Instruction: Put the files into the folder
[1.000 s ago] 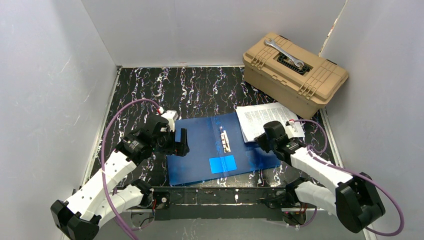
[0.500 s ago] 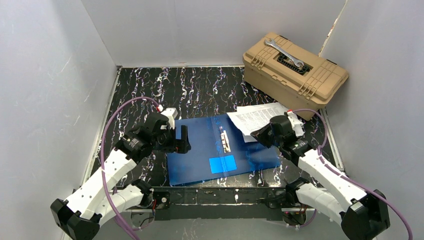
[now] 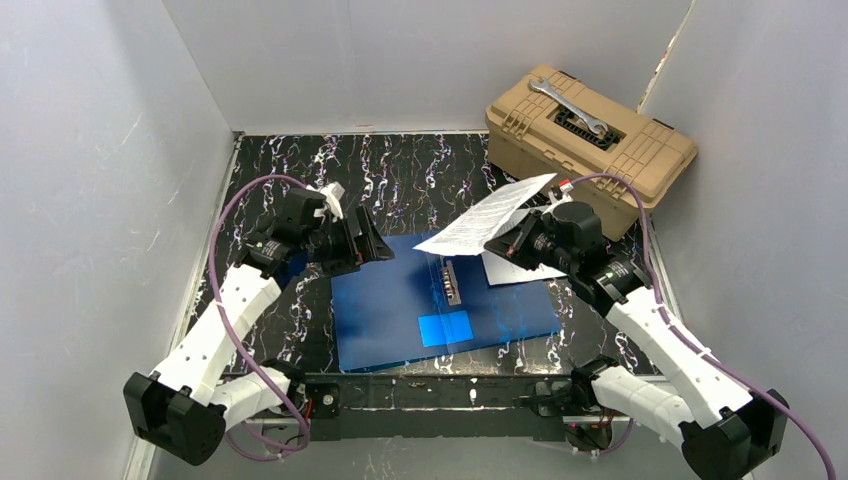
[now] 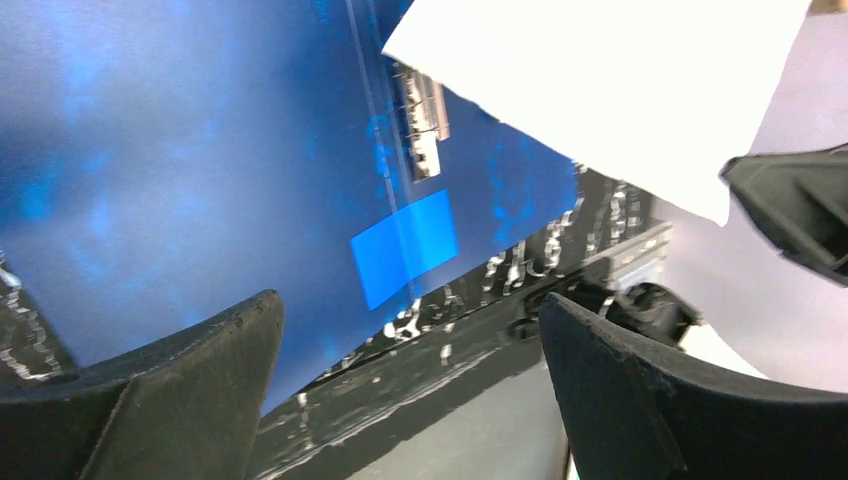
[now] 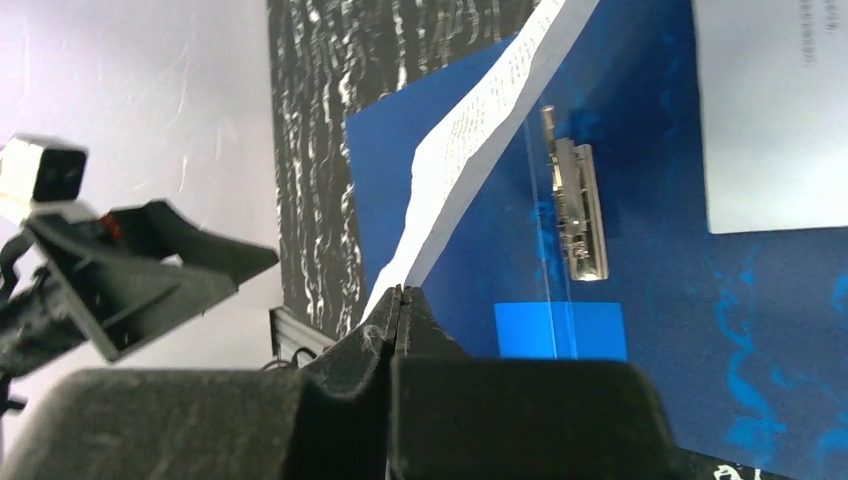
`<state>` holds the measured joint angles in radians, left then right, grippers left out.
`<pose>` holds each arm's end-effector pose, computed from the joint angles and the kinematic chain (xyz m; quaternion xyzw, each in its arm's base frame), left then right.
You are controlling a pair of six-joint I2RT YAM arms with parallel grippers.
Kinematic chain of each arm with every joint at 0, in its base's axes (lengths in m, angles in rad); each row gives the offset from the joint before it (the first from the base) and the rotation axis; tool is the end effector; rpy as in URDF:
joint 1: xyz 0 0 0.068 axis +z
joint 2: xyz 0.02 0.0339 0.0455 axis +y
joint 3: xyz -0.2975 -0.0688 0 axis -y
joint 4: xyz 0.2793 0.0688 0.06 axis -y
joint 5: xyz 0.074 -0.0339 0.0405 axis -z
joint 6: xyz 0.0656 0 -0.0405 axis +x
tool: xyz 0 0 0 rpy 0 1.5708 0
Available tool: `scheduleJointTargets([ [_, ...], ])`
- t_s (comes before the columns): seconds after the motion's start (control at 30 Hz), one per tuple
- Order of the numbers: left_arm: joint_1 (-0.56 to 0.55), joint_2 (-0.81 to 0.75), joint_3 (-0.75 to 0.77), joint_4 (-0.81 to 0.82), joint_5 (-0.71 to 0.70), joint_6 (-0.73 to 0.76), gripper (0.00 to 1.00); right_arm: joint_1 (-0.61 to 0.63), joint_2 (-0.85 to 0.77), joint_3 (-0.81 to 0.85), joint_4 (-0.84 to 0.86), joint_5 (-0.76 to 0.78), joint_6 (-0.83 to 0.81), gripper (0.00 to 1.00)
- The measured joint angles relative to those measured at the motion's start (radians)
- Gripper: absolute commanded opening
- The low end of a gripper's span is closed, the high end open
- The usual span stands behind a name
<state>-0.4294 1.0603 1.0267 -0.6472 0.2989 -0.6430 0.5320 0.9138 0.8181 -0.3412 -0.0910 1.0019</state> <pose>0.2302 -0.1266 0.3376 -0.0314 0.8943 -0.3330 0.2973 0.2110 0.1311 0.3232 0.1724 0.8252 0.3999 0.3597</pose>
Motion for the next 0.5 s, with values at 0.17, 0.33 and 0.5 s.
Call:
scheduleJointTargets([
  [0.17,0.077,0.005,-0.040,0.100,0.134,-0.100,0.98,0.000,0.010,0.059,0.000,-0.105,-0.068,0.01],
  [0.33,0.137,0.001,-0.112,0.187,0.238,-0.196,0.99,0.000,0.029,0.135,0.013,-0.238,-0.133,0.01],
  [0.5,0.188,-0.014,-0.124,0.249,0.310,-0.262,0.98,0.000,0.035,0.202,0.030,-0.365,-0.193,0.01],
])
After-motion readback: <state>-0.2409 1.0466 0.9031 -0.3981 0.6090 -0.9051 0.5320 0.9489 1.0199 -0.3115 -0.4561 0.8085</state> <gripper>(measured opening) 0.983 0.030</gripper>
